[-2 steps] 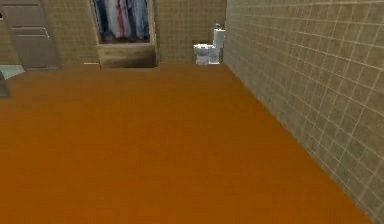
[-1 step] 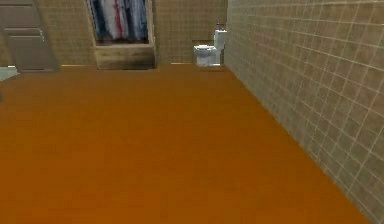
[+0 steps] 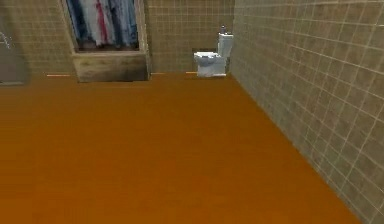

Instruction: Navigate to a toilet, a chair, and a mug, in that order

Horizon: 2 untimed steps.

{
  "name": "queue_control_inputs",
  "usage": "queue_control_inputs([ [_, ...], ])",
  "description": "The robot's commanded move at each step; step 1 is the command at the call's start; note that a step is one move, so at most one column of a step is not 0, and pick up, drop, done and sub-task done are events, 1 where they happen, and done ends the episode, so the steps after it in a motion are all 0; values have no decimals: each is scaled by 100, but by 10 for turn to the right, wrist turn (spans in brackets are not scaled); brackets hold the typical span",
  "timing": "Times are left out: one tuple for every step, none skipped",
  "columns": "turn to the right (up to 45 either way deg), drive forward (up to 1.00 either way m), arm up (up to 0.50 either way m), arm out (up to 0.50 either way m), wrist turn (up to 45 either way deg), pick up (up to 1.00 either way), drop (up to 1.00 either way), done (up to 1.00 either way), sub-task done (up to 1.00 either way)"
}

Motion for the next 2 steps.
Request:
queue_control_inputs([
  [30, 0, 0, 0, 0, 0, 0, 0, 0],
  [0, 100, 0, 0, 0, 0, 0, 0, 0],
])
